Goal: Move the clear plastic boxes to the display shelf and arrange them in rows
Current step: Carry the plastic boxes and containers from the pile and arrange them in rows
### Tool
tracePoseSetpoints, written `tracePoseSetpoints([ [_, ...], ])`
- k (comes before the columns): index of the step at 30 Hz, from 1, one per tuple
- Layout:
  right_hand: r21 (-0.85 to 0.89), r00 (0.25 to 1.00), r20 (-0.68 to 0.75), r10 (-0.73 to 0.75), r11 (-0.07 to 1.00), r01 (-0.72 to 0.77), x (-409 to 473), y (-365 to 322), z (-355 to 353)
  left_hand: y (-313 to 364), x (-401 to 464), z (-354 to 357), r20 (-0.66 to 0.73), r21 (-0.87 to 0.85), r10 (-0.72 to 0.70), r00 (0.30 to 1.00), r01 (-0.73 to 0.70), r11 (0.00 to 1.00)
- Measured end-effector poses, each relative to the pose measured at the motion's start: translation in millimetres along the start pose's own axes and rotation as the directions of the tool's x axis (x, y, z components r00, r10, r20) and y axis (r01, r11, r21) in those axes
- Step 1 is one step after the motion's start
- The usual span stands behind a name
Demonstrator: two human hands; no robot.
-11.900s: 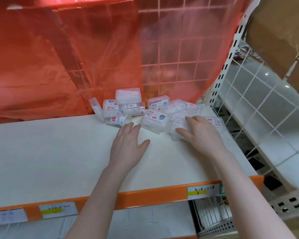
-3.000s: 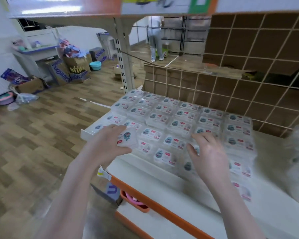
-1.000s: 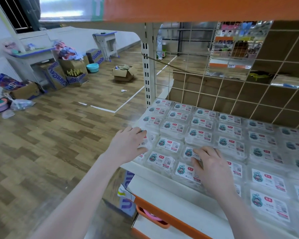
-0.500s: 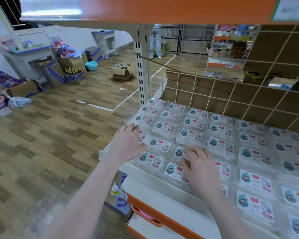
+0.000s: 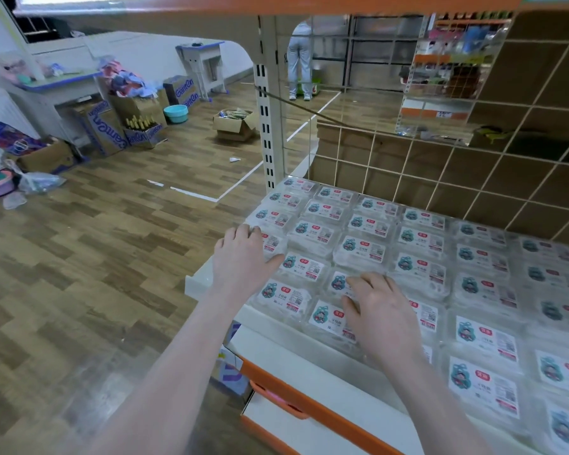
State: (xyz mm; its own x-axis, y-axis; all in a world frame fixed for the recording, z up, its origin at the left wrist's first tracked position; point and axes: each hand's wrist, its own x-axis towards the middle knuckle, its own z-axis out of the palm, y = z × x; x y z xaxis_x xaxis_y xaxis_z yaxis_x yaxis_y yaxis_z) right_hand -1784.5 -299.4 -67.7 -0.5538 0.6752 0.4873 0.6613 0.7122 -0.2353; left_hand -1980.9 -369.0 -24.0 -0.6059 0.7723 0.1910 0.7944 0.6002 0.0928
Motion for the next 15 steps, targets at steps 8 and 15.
tracePoseSetpoints([
  [8,-0.049,0.991,-0.051,0.125,0.991,-0.127,-12,-19,-8,-10,4,4,-0.055,-0.02,0.039,0.998,-0.04,0.999],
  [15,-0.122,0.925,-0.133,0.356,0.92,-0.372,-34,-42,-22,-31,9,4,-0.047,-0.035,0.147,0.988,-0.149,0.988],
])
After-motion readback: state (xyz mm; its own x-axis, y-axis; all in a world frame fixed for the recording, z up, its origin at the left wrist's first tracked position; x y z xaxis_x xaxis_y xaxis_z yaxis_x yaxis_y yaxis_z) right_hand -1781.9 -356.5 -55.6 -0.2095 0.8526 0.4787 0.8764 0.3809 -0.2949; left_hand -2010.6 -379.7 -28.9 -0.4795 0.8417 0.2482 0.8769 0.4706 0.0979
